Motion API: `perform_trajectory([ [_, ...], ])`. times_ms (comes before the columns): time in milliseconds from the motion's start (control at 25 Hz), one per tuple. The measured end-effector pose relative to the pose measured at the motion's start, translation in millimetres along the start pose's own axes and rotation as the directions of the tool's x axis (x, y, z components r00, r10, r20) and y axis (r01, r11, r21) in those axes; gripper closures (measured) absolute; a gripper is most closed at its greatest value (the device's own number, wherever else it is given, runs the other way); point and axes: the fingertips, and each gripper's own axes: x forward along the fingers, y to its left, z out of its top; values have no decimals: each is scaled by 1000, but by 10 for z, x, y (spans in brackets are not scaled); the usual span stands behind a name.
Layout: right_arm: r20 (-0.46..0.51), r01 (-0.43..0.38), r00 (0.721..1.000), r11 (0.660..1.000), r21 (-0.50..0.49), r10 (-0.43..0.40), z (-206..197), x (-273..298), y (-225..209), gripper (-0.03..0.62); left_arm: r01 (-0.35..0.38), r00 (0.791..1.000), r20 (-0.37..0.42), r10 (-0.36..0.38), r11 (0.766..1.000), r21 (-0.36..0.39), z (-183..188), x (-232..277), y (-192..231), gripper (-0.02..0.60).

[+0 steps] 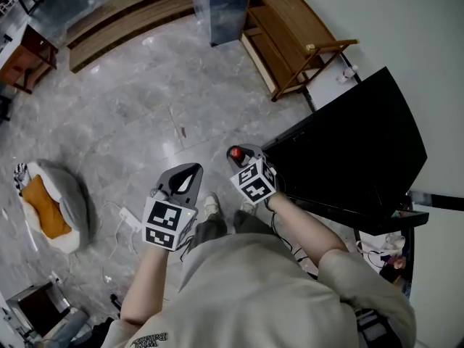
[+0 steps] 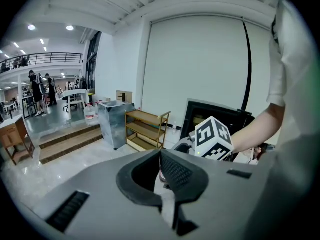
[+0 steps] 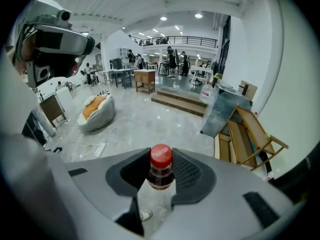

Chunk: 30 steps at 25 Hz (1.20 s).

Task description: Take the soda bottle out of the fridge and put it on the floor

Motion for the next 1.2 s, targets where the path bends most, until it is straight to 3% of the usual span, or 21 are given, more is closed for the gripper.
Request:
perform_trajectory([
  [320,-124,-44,991,998,44,49,-413,554,67,482,64,994,-82,-68,997,-49,-428,496,99,574],
  [600,-182,-32,982,991,128,55,-927,1194,8,482,102,979,-165,-116,991,-91,-1024,1091,175,574],
  [840,-253,-34,963,974,223,91,-1490,1806,-77,482,65,962,-245,-120,973,-220,-1670,1841,350,574],
  [1040,-305,-34,946,970,241,109,-1947,2341,48,482,33,944,-300,-134,948,-316,-2335,2323,423,574],
  [1200,-330,-47,936,971,235,125,-2442,2866,167,482,-13,936,-324,-140,903,-430,-2981,2629,363,574],
])
